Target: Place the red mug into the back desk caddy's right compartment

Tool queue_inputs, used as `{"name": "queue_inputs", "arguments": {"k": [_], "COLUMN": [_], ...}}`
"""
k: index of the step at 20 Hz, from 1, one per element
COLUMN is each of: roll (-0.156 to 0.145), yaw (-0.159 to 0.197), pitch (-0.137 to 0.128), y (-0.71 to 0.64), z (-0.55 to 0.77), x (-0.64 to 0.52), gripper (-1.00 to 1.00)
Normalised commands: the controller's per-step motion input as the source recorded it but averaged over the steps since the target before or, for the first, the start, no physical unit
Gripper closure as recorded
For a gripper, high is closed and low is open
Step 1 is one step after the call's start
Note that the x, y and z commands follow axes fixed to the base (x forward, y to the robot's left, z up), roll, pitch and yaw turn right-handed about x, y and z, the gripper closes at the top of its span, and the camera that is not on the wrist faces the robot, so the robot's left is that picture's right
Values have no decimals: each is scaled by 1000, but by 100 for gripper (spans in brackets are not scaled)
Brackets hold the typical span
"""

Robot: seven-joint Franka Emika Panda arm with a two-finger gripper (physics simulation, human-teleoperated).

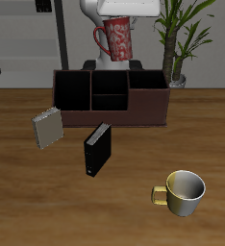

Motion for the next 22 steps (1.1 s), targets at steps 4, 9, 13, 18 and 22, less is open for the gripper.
{"name": "queue_inputs", "arguments": {"k": [4,9,13,18,22], "roll": [6,-9,-14,22,24], "yaw": [77,45,8,17,14], "pitch": [20,57,40,-3,8], "y": [216,161,169,298,233], "z": [-61,-85,2,64,-12], "x": [-103,-25,-61,-110,-39], "gripper": [100,100,100,100,100]}}
